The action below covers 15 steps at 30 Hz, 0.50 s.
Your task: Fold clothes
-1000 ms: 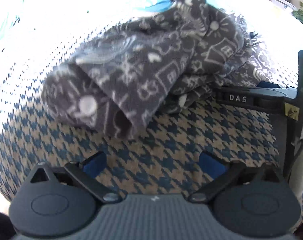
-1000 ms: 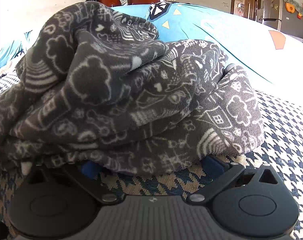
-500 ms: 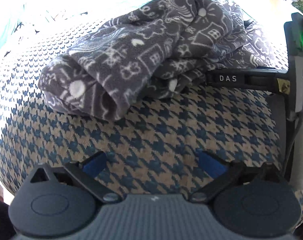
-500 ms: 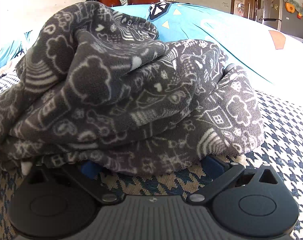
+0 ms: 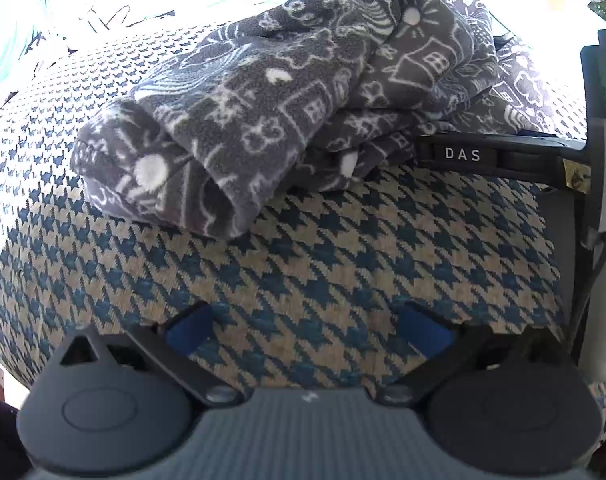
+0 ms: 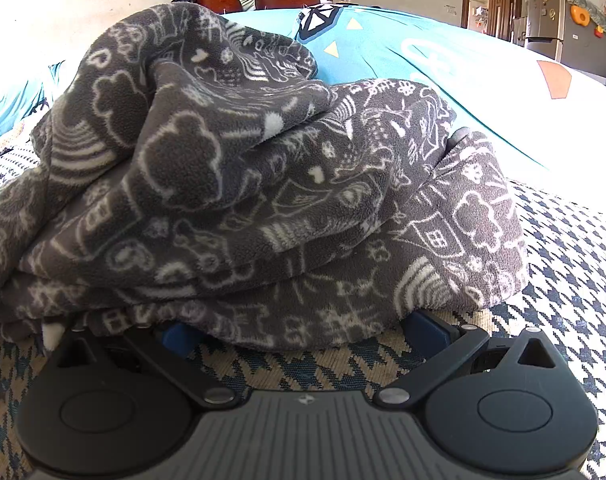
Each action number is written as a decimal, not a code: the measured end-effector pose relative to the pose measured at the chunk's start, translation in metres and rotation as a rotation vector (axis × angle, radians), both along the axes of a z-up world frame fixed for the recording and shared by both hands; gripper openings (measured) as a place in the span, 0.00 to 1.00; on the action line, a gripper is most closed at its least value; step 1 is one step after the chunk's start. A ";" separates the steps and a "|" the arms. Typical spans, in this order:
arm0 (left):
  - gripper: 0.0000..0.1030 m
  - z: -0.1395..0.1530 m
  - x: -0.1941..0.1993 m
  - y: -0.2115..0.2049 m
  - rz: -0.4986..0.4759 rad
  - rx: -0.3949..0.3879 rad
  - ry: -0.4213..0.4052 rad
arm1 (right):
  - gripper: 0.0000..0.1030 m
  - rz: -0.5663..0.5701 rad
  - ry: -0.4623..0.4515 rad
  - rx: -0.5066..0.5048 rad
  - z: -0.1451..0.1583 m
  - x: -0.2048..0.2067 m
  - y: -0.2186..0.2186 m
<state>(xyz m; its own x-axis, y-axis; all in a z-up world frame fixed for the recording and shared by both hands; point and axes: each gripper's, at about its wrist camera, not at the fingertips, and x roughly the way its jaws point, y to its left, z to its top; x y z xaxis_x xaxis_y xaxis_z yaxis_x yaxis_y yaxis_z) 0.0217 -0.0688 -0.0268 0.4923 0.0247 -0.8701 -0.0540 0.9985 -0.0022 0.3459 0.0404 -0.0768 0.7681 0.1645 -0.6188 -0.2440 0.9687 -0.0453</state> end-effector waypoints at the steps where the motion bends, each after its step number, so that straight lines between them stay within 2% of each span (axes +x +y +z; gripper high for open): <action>1: 1.00 0.000 0.000 0.000 0.001 0.002 0.002 | 1.00 0.000 0.000 0.000 0.000 0.000 0.000; 8: 1.00 0.001 0.001 0.000 0.001 0.003 0.008 | 1.00 0.000 0.000 0.000 0.000 -0.001 0.000; 15: 1.00 -0.011 0.021 -0.016 0.010 0.006 0.015 | 1.00 0.000 0.000 0.000 0.000 -0.001 0.000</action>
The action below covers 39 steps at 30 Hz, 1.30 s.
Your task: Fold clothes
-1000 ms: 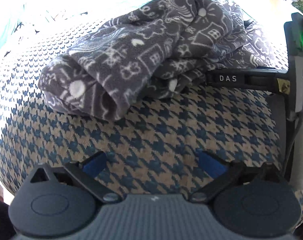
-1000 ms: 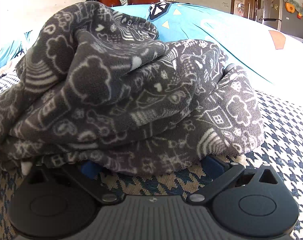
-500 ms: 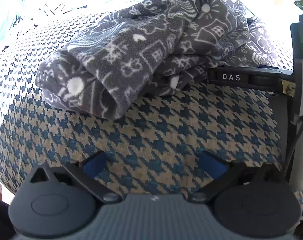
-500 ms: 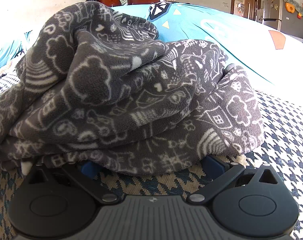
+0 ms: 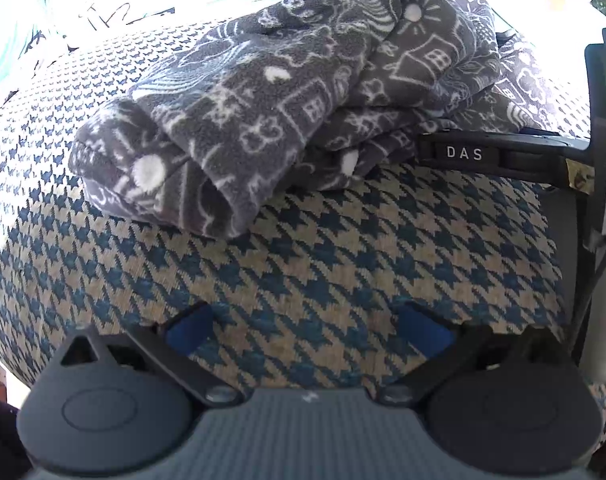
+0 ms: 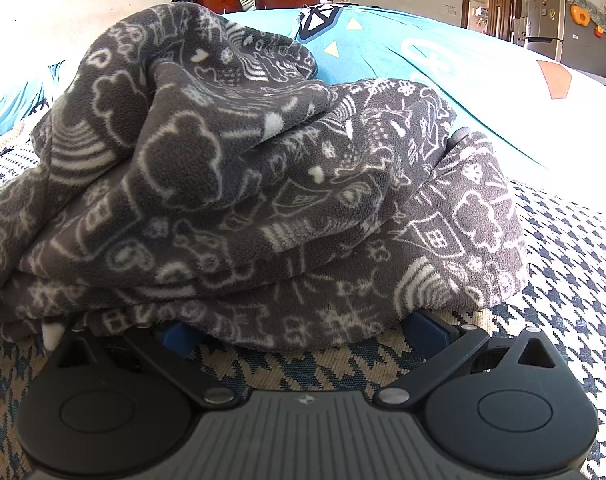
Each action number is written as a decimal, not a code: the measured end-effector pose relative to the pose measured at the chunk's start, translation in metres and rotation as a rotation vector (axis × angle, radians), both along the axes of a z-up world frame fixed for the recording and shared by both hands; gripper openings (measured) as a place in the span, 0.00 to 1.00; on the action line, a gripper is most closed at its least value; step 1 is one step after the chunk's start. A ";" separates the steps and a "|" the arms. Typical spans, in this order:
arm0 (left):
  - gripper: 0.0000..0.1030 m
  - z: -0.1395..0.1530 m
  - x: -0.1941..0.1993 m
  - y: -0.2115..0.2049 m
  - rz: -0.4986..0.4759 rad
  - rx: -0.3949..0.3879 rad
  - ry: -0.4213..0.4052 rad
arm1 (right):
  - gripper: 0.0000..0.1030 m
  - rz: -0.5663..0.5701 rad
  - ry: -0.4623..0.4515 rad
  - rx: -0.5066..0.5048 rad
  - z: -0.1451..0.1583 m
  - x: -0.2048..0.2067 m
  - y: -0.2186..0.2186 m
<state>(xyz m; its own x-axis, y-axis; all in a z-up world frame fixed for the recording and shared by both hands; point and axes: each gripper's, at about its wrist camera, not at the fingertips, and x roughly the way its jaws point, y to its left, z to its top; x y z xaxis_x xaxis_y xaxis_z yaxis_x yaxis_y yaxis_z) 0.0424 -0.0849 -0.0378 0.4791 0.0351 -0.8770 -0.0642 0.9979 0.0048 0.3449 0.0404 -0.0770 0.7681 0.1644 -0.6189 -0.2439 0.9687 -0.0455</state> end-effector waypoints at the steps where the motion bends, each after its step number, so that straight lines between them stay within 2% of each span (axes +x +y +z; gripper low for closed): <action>1: 1.00 0.000 -0.001 0.001 0.000 0.000 0.000 | 1.00 0.000 0.000 0.000 0.000 0.000 0.000; 39: 1.00 0.009 -0.016 0.013 -0.004 -0.001 -0.003 | 1.00 0.000 0.000 0.000 0.000 -0.001 0.000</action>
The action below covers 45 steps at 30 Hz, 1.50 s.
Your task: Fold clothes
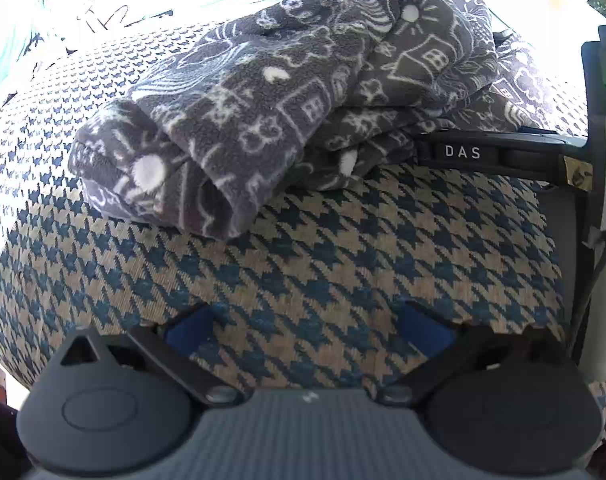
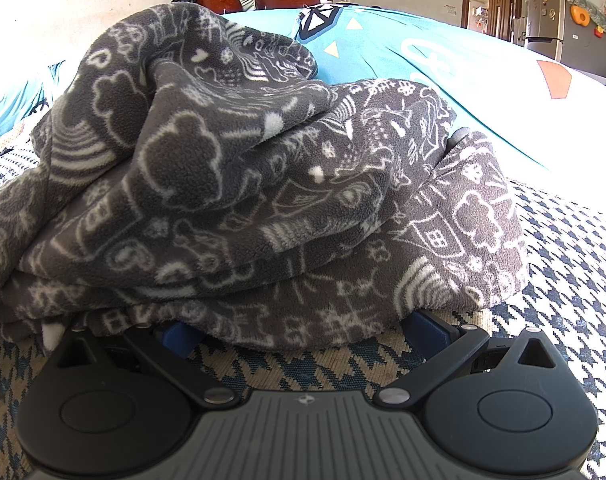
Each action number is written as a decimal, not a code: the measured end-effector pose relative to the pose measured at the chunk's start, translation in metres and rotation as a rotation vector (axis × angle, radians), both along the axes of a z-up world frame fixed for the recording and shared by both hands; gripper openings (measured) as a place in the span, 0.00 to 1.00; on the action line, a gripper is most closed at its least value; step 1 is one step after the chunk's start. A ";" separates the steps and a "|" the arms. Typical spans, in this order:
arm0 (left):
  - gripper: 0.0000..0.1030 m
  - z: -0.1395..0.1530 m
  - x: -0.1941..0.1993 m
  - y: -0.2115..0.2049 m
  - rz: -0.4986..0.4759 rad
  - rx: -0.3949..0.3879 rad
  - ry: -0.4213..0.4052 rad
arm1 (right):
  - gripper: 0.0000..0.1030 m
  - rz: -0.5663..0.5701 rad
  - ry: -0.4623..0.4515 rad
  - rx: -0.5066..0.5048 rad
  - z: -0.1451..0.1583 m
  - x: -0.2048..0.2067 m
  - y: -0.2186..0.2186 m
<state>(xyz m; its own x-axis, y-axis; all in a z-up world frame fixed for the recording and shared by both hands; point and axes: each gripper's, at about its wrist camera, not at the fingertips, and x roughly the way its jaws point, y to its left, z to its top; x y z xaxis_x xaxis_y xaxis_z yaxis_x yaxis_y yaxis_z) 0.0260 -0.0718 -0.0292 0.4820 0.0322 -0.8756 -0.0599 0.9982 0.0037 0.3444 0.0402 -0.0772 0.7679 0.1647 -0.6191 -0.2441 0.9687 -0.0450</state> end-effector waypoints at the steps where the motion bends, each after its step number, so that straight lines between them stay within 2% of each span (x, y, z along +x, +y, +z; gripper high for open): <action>1: 1.00 0.001 -0.001 0.001 -0.002 0.001 0.000 | 1.00 0.000 0.000 0.000 0.000 0.000 0.000; 27: 1.00 -0.002 0.002 -0.001 0.000 -0.001 0.000 | 1.00 0.000 0.000 0.000 0.000 0.000 0.000; 30: 1.00 -0.002 0.006 0.018 -0.001 -0.006 0.001 | 1.00 0.000 0.000 0.000 0.000 0.001 0.000; 45: 1.00 -0.001 0.026 0.055 -0.028 -0.007 0.031 | 1.00 0.000 0.000 0.000 0.001 0.001 0.000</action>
